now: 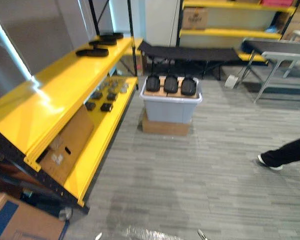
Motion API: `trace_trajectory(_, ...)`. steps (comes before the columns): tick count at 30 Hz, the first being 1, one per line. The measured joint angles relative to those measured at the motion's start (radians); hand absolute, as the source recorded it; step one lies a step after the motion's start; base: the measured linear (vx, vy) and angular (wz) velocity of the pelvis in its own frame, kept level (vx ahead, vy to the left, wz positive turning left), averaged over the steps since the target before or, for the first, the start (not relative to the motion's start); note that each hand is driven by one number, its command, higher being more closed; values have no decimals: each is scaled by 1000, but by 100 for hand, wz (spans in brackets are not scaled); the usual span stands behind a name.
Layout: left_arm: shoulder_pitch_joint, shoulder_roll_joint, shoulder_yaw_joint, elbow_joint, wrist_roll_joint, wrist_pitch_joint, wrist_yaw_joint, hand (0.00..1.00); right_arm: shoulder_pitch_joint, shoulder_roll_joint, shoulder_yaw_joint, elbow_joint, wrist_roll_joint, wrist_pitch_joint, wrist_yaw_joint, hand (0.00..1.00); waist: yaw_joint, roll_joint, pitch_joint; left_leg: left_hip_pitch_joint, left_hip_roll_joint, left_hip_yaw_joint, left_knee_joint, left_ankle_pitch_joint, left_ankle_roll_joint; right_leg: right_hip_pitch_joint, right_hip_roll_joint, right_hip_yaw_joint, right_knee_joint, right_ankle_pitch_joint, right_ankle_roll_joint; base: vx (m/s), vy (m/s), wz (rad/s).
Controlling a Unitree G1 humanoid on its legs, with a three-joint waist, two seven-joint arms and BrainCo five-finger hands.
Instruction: Walk over and take plastic housings, then place them on the shelf
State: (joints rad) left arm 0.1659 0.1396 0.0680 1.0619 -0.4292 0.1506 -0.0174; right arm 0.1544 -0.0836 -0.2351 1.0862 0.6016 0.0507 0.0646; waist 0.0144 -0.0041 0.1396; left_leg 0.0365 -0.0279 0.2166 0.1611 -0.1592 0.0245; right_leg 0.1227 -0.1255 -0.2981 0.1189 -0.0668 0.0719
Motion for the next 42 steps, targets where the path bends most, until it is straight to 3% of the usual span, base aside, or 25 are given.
trace_trajectory(1,-7,0,0,3,-8,5,0,0,-1,3,-5,2,14,-2,1,0,-1,6,2,7,-1,17,-30,9,-6,1,-2,-2,-20,9,0,39,22,2)
trace_trajectory(7,-9,-2,6,21,-90,-14,-9,0,-4,21,-36,21,-31,8,62,0,-1,-11,20,160,-31,39,-249,113,-4,74,-1,-7,-71,8,16,106,45,-2)
trace_trajectory(14,-14,10,5,21,-148,-12,-8,0,-24,30,-35,23,-27,6,75,0,-1,-29,53,195,-34,39,-248,117,0,110,-2,-32,-76,11,23,73,19,5)
trace_trajectory(20,-15,7,5,22,-142,-9,-7,0,-24,18,-35,24,-81,14,158,0,-3,-22,57,208,-30,40,-250,118,-2,125,2,-31,-76,11,23,-47,1,-3)
trace_trajectory(25,-18,4,6,28,-143,-8,-8,0,-26,16,-35,23,-103,12,153,0,-6,-24,64,208,-30,38,-252,133,-1,122,0,-41,-79,-2,20,-133,14,3)
trace_trajectory(29,-21,3,6,41,-143,-5,-7,0,-35,17,-38,22,-152,34,89,0,-8,-22,63,205,-34,35,-252,134,-6,126,-5,-51,-86,1,24,-92,57,3)
trace_trajectory(37,-27,7,2,41,-139,4,-12,0,-43,24,-70,23,-181,31,40,0,-14,-25,61,187,-66,18,-252,117,19,125,-31,-59,-111,16,47,33,100,4)
trace_trajectory(40,-30,11,-3,31,-77,7,-32,0,-43,23,-83,18,-160,19,27,0,-13,-28,60,181,-93,6,-251,93,52,87,-72,-70,-21,-26,78,146,100,12)
trace_trajectory(41,-29,14,-6,19,-41,12,-41,0,-42,23,-98,6,-139,2,19,0,-14,-31,59,174,-104,1,-251,81,63,31,-103,-60,104,-53,95,164,92,7)
trace_trajectory(42,-34,9,-16,18,-12,14,-46,0,-44,18,-113,-16,-113,-24,14,0,-15,-14,69,175,-103,-3,-250,74,74,-63,-133,-43,296,-59,77,176,90,9)
